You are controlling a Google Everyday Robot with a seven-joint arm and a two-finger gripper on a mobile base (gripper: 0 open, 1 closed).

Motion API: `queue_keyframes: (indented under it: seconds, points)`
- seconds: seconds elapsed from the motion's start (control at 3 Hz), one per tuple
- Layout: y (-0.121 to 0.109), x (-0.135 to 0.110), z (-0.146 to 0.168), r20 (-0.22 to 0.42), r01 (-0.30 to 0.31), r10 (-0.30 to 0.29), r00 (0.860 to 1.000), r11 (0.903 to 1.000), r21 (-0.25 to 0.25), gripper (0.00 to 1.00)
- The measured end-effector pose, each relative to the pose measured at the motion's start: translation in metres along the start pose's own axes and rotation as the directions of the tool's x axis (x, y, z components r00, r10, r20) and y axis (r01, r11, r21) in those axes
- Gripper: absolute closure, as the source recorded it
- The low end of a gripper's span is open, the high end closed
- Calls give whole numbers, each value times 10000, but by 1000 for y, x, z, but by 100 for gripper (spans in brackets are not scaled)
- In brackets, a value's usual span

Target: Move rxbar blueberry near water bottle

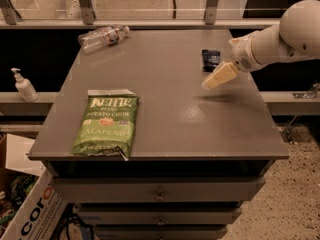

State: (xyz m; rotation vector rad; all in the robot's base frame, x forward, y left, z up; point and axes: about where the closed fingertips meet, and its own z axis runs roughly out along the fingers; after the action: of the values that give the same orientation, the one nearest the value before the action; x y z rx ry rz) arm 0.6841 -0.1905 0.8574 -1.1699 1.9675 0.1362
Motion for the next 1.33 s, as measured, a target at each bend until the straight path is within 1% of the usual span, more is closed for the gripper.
queue_keyframes:
  seconds: [0.33,0.67,1.0,1.33]
  points:
    - [-20,1,20,129,-860,855,9963,9952,471,0]
    - [-37,2,34,413,-1908,1879,9813,9779,852,0]
    - [-46,3,44,680,-2719,2660,9616,9570,1012,0]
    - [-49,11,52,803,-3361,3288,9410,9358,1068,17]
